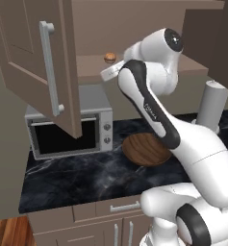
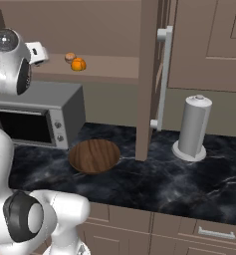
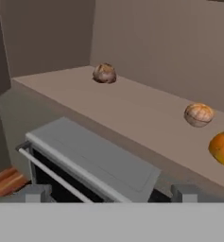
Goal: Open the cabinet. Pick the orange and tangerine from the cabinet and place them into the bowl. Then close the cabinet.
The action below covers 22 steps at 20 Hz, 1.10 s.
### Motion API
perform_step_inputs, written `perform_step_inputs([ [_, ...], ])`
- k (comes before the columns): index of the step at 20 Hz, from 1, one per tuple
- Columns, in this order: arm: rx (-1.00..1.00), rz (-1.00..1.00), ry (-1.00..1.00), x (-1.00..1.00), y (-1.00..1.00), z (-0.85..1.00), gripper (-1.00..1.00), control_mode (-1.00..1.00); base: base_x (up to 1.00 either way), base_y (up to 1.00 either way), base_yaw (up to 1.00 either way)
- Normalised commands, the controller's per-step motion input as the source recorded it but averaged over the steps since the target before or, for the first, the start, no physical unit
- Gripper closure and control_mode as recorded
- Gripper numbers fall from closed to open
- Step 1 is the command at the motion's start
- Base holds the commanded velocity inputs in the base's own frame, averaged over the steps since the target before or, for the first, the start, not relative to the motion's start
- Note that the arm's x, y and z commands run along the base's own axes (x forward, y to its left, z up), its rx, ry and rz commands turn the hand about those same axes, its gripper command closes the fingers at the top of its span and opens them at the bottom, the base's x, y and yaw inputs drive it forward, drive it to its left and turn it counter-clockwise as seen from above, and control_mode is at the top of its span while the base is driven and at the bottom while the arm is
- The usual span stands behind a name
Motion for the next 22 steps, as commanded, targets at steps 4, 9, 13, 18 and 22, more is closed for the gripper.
perform_step_inputs([
  [4, -0.04, -0.27, 0.0, 0.13, -0.42, -0.01, -1.0, -1.0, 0.0, 0.0, 0.0],
  [9, -0.02, -0.26, 0.0, 0.1, -0.41, 0.0, -1.0, -1.0, 0.0, 0.0, 0.0],
  [13, -0.01, -0.2, 0.0, 0.05, -0.4, 0.0, -1.0, -1.0, 0.0, 0.0, 0.0],
  [18, 0.0, -0.11, 0.0, 0.16, -0.33, 0.0, -1.0, -1.0, 0.0, 0.0, 0.0],
  [22, 0.0, 0.0, 0.0, 0.31, -0.34, -0.01, -1.0, -1.0, 0.0, 0.0, 0.0],
])
